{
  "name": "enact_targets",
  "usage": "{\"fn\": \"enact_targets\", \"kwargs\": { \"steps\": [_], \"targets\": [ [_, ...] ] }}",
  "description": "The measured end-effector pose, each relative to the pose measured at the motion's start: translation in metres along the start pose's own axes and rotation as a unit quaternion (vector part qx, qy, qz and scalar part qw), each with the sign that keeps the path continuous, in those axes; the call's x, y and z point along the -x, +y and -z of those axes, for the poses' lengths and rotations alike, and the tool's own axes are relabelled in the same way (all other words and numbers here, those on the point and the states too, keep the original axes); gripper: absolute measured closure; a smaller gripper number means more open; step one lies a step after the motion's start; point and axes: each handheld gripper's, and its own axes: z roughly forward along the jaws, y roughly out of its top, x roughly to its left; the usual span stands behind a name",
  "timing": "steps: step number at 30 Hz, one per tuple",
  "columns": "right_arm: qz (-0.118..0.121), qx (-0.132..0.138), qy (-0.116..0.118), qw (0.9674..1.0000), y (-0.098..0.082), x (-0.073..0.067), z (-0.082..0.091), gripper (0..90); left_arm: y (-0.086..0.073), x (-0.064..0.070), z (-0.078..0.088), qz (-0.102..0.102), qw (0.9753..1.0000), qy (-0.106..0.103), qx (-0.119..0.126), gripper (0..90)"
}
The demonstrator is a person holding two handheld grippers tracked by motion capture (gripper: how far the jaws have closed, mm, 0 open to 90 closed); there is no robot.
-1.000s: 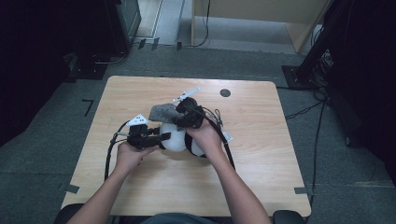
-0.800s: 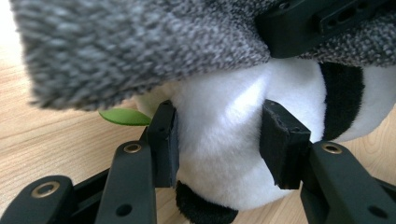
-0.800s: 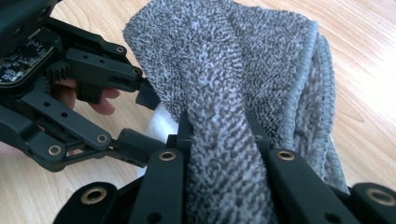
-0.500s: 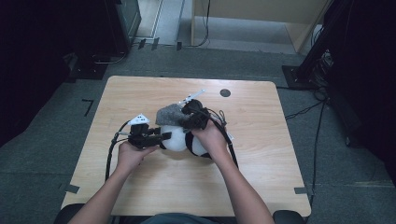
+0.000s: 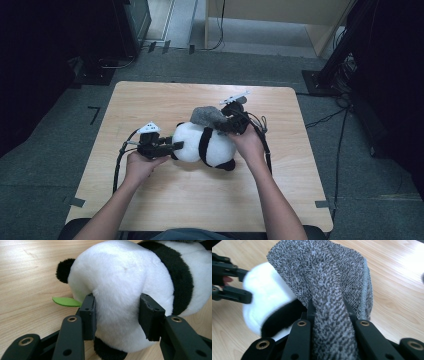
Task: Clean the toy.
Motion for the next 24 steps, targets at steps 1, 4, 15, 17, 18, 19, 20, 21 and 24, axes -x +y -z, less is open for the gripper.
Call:
{"fn": "enact_targets", "kwargs": {
  "steps": [1,4,15,17,18,19,20,21,24],
  "targets": [
    [-0.004,0.001,-0.001,1.0000,-0.002,0.003,0.002,76.5,0.000,0.000,0.000,0.001,1.0000,0.000,0.001,54.2],
    [-0.013,0.001,-0.006,0.9999,-0.006,0.014,0.008,76.5,0.000,0.000,0.000,0.001,1.0000,0.000,0.000,54.2],
    [-0.061,0.004,-0.016,0.9980,-0.036,0.047,0.024,76.5,-0.001,-0.001,0.002,0.010,0.9999,-0.003,-0.003,54.1],
    [-0.062,0.012,-0.018,0.9978,-0.040,0.049,0.031,76.5,-0.001,0.000,0.002,0.009,0.9999,-0.002,-0.006,54.5],
    [-0.064,0.019,-0.018,0.9976,-0.042,0.049,0.035,76.5,-0.001,0.000,0.003,0.008,0.9999,-0.002,-0.007,54.6],
    [-0.063,0.026,-0.016,0.9976,-0.043,0.049,0.041,76.5,-0.001,0.000,0.003,0.008,0.9999,-0.001,-0.008,54.6],
    [-0.062,0.033,-0.015,0.9974,-0.044,0.048,0.046,76.4,-0.001,0.000,0.003,0.007,0.9999,-0.001,-0.009,54.6],
    [-0.059,0.041,-0.014,0.9973,-0.045,0.046,0.051,76.5,-0.001,0.000,0.003,0.007,0.9999,0.000,-0.009,54.6],
    [-0.051,0.058,-0.008,0.9970,-0.049,0.039,0.064,76.4,-0.001,0.001,0.004,0.003,0.9999,0.002,-0.009,54.7]
  ]
}}
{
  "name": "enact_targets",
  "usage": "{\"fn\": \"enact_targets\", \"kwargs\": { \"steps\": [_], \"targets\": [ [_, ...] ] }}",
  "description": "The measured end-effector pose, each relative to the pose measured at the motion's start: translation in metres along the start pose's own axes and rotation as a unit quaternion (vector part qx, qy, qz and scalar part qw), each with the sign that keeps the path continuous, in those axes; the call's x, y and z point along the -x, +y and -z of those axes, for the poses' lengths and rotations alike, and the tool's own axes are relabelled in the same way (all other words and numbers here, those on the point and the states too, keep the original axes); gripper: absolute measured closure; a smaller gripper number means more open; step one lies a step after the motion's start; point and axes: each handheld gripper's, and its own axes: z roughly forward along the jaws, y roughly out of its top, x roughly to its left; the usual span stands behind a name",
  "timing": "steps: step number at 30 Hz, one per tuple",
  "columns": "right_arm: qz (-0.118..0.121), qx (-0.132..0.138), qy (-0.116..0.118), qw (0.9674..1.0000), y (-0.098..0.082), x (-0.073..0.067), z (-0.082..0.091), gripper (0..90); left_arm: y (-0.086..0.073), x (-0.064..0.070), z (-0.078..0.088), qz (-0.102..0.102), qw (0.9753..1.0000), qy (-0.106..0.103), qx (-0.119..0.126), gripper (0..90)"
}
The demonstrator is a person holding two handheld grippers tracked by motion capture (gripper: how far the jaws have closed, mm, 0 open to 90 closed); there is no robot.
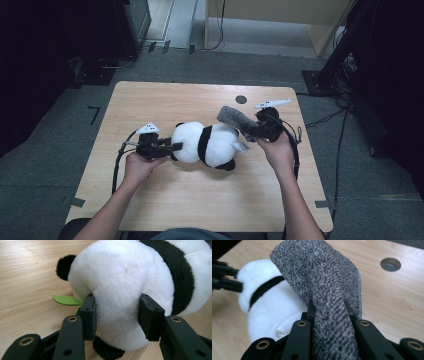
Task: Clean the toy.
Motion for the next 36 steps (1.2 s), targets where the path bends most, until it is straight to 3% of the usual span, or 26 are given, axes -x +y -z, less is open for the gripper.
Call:
{"fn": "enact_targets", "kwargs": {
  "steps": [5,12,18,20,23,25,27,36],
  "targets": [
    [0.018,0.006,0.023,0.9996,-0.016,-0.011,0.009,76.4,0.000,0.002,0.002,-0.001,1.0000,0.001,-0.003,55.1],
    [0.040,-0.004,0.065,0.9971,-0.038,-0.019,0.000,76.1,-0.001,0.002,0.002,-0.003,1.0000,0.002,-0.002,55.0],
    [0.053,0.001,0.060,0.9968,-0.042,-0.022,-0.008,67.1,-0.001,0.002,0.002,-0.001,1.0000,0.004,0.001,54.9],
    [0.060,0.011,0.054,0.9967,-0.042,-0.024,-0.007,60.0,-0.001,0.002,0.002,-0.002,1.0000,0.004,0.001,54.8],
    [0.065,0.030,0.052,0.9961,-0.040,-0.025,-0.008,59.2,-0.001,0.002,0.002,-0.004,1.0000,0.005,0.001,54.8],
    [0.062,0.032,0.051,0.9963,-0.039,-0.027,-0.010,71.3,-0.001,0.003,0.002,-0.004,1.0000,0.007,0.000,54.8],
    [0.052,0.035,0.048,0.9968,-0.040,-0.028,-0.011,76.9,-0.001,0.002,0.002,-0.005,1.0000,0.007,0.000,54.8],
    [0.007,0.018,0.049,0.9986,-0.058,-0.011,-0.018,78.8,-0.001,0.003,0.001,-0.007,1.0000,0.004,0.005,54.9]
  ]
}}
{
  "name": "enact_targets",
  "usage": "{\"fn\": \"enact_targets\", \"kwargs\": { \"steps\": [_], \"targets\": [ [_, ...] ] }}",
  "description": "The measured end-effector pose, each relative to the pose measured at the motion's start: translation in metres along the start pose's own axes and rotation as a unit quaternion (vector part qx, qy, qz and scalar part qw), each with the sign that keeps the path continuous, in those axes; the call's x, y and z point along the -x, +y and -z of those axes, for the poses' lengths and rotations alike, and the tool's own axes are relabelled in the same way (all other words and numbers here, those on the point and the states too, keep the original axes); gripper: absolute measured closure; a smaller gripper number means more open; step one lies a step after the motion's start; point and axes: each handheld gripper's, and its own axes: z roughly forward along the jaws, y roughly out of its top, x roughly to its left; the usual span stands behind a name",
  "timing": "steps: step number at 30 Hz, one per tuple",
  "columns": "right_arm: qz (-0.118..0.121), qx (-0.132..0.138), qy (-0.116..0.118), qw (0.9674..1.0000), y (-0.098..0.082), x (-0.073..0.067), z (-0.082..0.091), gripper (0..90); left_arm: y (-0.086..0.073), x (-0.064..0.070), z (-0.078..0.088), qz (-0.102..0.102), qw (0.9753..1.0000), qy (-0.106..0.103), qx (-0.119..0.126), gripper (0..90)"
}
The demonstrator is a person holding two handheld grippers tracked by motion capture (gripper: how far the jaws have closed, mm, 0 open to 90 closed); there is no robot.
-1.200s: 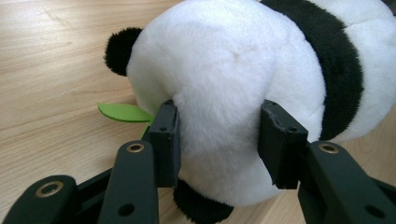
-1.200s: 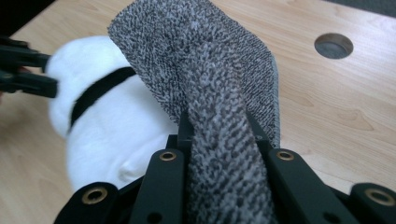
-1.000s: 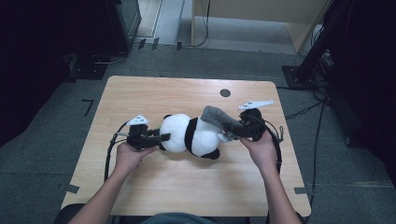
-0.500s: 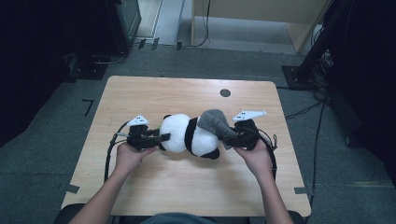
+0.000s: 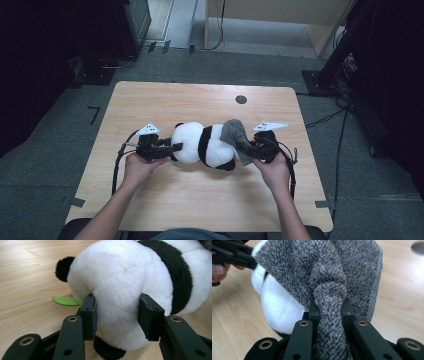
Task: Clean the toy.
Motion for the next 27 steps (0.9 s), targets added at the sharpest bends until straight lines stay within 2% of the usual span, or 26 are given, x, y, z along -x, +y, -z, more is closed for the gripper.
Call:
{"fn": "enact_targets", "kwargs": {
  "steps": [3,11,15,21,24,27],
  "targets": [
    [-0.012,-0.010,0.006,0.9999,-0.007,0.004,-0.003,78.9,0.000,-0.001,0.000,0.000,1.0000,-0.001,0.001,54.8],
    [-0.018,-0.043,-0.010,0.9989,-0.017,0.009,-0.021,78.9,-0.001,-0.003,-0.001,0.007,1.0000,-0.004,-0.001,54.9],
    [-0.025,-0.043,0.003,0.9987,-0.022,0.014,-0.032,78.9,-0.001,-0.004,-0.001,0.011,0.9999,-0.003,-0.003,55.0],
    [-0.027,-0.086,-0.002,0.9960,-0.029,0.017,-0.054,78.7,-0.001,-0.004,0.000,0.009,1.0000,-0.002,-0.003,55.0],
    [-0.042,-0.085,0.010,0.9955,-0.030,0.022,-0.057,78.5,-0.001,-0.004,0.000,0.009,1.0000,-0.003,-0.001,54.8],
    [-0.046,-0.092,0.009,0.9947,-0.032,0.025,-0.060,78.4,-0.001,-0.004,-0.001,0.009,1.0000,-0.003,-0.001,54.8]
  ]
}}
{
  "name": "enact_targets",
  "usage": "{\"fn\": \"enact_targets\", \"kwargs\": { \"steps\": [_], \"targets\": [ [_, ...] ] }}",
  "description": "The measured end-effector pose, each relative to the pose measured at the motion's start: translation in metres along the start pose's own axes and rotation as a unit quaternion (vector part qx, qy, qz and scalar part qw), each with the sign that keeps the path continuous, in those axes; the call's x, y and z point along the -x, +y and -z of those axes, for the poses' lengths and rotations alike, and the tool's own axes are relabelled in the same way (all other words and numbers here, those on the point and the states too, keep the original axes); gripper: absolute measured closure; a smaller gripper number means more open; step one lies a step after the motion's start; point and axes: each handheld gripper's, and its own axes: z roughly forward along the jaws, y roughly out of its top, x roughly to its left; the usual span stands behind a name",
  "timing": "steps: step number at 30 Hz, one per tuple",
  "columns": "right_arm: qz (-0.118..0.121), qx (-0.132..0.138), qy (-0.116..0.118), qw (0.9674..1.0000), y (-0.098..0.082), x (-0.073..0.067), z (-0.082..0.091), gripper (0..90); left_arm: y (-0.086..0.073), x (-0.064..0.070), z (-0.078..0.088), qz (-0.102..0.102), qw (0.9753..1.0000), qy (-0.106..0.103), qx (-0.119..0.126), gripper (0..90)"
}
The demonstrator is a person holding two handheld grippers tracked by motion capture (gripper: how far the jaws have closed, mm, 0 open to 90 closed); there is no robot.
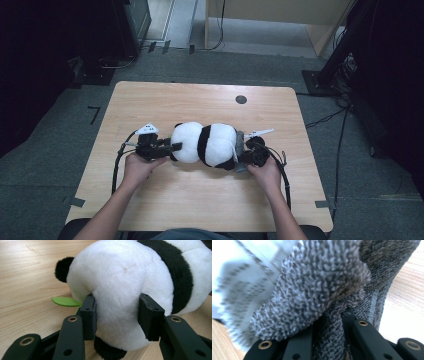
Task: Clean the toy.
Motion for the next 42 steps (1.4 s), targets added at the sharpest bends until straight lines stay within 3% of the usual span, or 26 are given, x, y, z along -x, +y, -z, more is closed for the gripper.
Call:
{"fn": "enact_targets", "kwargs": {
  "steps": [8,10,15,24,33,35,42],
  "targets": [
    [-0.030,0.006,-0.029,0.9991,0.000,0.013,0.016,77.9,0.000,0.000,0.001,-0.002,1.0000,0.002,-0.002,54.2],
    [-0.044,0.022,-0.037,0.9981,-0.001,0.018,0.026,78.1,0.000,0.000,0.001,-0.002,1.0000,0.002,-0.002,54.2],
    [-0.052,0.073,-0.051,0.9947,0.000,0.021,0.048,78.2,-0.001,0.000,0.001,-0.002,1.0000,0.002,-0.001,54.1],
    [-0.018,0.147,-0.042,0.9881,0.015,-0.003,0.081,78.1,-0.001,0.000,0.001,-0.002,1.0000,0.002,0.000,54.1],
    [0.027,0.166,-0.008,0.9858,0.030,-0.039,0.079,78.1,-0.001,0.000,0.001,-0.003,1.0000,0.002,0.000,54.0],
    [0.036,0.160,-0.006,0.9865,0.032,-0.045,0.075,78.0,-0.001,0.000,0.001,-0.003,1.0000,0.002,-0.001,54.0],
    [0.043,0.144,-0.007,0.9886,0.031,-0.045,0.061,78.1,-0.001,0.001,0.000,-0.003,1.0000,0.000,0.003,53.8]
  ]
}}
